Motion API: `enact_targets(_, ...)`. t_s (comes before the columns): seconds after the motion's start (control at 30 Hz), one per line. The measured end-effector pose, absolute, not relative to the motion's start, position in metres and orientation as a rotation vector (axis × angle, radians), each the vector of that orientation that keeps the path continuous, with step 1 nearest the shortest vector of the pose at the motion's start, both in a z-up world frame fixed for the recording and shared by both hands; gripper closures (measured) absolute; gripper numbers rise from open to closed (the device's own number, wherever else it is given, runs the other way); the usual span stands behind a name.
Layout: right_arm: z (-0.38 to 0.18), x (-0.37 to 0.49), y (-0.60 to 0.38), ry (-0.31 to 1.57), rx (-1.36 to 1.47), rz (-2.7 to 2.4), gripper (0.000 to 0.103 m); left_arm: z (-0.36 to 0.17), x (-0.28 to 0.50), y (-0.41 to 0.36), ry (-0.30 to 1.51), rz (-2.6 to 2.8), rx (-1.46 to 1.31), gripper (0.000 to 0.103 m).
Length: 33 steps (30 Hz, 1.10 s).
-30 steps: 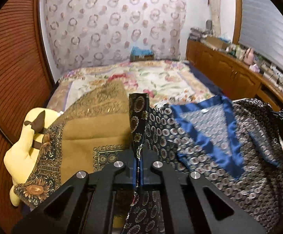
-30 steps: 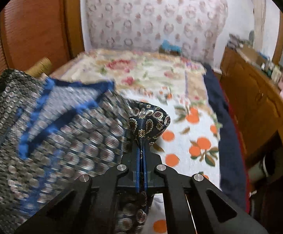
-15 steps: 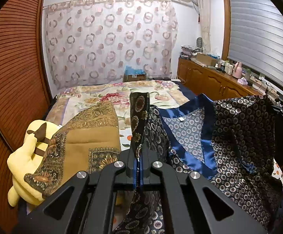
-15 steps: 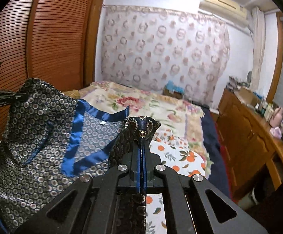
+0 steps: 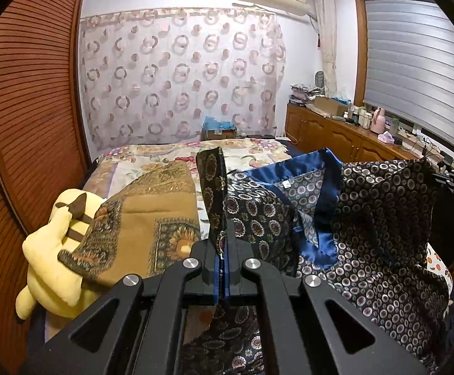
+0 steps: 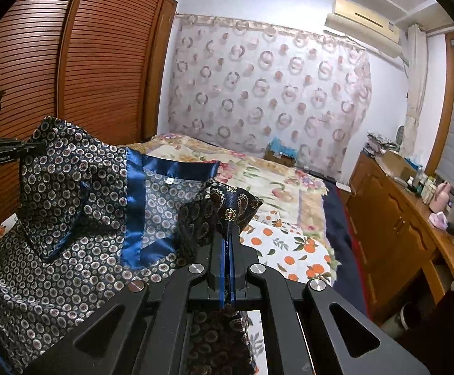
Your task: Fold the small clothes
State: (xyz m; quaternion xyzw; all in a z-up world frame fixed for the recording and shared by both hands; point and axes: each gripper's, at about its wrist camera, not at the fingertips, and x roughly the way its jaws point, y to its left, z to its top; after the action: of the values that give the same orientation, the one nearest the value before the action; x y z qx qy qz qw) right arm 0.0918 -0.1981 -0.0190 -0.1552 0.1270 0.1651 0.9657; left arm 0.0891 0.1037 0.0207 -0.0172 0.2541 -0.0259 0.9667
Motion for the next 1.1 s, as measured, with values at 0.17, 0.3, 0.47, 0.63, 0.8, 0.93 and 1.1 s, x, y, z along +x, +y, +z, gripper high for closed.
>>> enact_targets(0.17,-0.026,0.084,-0.2,0.264,-0.314,0.335,0.102,0.01,0.069,0.111,0.506,-0.036,-0.05,0.1)
enact_targets(0.3,-0.029,0.08,-0.205,0.276,-0.305,0.336,0.102,-0.001,0.049,0.115,0.508,-0.028,-0.07,0.1)
enact_targets(0.47,-0.034,0.068,-0.21,0.292,-0.295,0.332,0.102,-0.011,0.019,0.112,0.5,-0.018,-0.07,0.1)
enact_targets(0.63,-0.035,0.054,-0.218,0.317,-0.263,0.339,0.102,-0.019,-0.012,0.113,0.51,-0.014,-0.082,0.1)
enact_targets(0.8,-0.04,0.041,-0.235,0.364,-0.233,0.322,0.102,-0.032,-0.036,0.127,0.533,0.01,-0.11,0.1)
enact_targets(0.93,-0.053,0.036,-0.25,0.443,-0.223,0.32,0.102,-0.043,-0.049,0.133,0.571,0.023,-0.123,0.1)
enact_targets(1.1,-0.075,0.048,-0.247,0.555,-0.232,0.335,0.102,-0.061,-0.053,0.14,0.625,0.04,-0.132,0.1)
